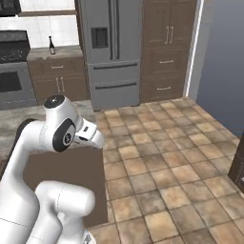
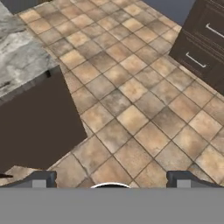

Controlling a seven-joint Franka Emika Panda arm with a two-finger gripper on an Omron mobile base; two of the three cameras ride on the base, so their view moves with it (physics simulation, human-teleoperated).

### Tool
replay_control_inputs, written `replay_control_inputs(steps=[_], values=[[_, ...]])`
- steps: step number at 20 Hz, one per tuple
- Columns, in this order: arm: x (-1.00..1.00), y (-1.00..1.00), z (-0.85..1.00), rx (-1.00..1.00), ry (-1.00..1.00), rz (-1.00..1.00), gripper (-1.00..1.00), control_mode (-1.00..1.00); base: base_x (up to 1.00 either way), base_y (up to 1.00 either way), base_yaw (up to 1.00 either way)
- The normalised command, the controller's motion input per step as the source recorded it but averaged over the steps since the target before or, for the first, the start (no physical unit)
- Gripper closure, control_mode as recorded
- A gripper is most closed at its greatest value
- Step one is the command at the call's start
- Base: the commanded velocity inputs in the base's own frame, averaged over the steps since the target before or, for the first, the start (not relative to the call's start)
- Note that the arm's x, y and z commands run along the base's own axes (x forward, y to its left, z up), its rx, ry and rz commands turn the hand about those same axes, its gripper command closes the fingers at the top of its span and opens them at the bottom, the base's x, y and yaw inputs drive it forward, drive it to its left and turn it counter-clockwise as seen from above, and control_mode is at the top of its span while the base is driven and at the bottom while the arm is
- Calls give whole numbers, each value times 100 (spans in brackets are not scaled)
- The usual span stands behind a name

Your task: There is a wine glass and glass cup on the dining counter. Place the wine bottle next to the wine glass and the juice bottle next to the glass cup.

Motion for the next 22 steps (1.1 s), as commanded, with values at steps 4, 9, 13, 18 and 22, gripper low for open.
replay_control_inputs(steps=[4,9,13,18,22], values=[[0,0,0,0,0,0,-100,100,7,2,-87],[0,0,0,0,0,0,-100,100,37,-12,8],[0,0,0,0,0,0,-100,100,84,-10,23],[0,0,0,0,0,0,-100,100,93,-7,13],[0,0,0,0,0,0,-100,100,94,-13,2]])
